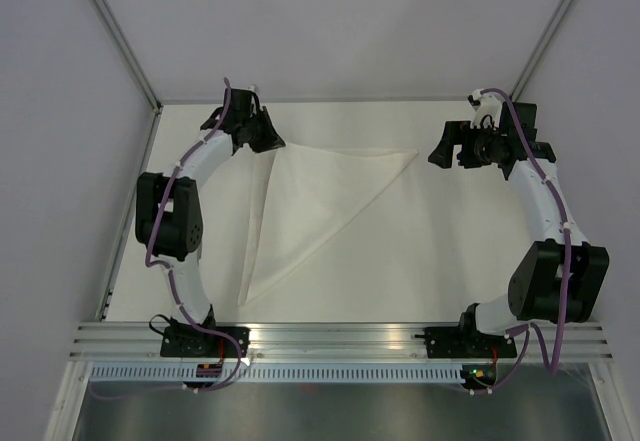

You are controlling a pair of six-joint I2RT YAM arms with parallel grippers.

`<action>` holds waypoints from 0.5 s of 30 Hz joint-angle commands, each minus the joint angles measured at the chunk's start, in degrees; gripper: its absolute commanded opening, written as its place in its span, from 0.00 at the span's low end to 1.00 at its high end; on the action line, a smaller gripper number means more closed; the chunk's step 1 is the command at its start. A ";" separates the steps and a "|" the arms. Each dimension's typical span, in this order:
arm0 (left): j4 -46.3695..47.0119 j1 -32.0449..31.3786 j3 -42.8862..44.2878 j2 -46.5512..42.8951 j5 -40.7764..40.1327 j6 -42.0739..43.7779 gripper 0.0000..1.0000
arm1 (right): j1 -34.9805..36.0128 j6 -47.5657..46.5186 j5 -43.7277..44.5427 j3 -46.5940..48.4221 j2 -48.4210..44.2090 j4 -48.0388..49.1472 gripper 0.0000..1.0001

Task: Fold the napkin, place the utensils inside, and roll it up
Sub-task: Fold the napkin

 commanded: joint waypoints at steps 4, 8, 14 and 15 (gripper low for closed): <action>-1.51 1.25 4.41 1.83 1.94 -0.52 0.02 | -0.23 -0.05 -0.51 0.24 0.48 -0.64 0.95; -1.95 2.04 5.29 2.71 2.20 -0.44 0.02 | -0.31 -0.14 -0.59 0.24 0.57 -0.64 0.95; -2.30 2.92 6.35 3.76 2.64 -0.35 0.02 | -0.23 -0.14 -0.51 0.24 0.66 -0.64 0.95; -2.30 3.00 6.52 3.85 2.73 -0.35 0.02 | -0.23 -0.14 -0.59 0.24 0.74 -0.64 0.95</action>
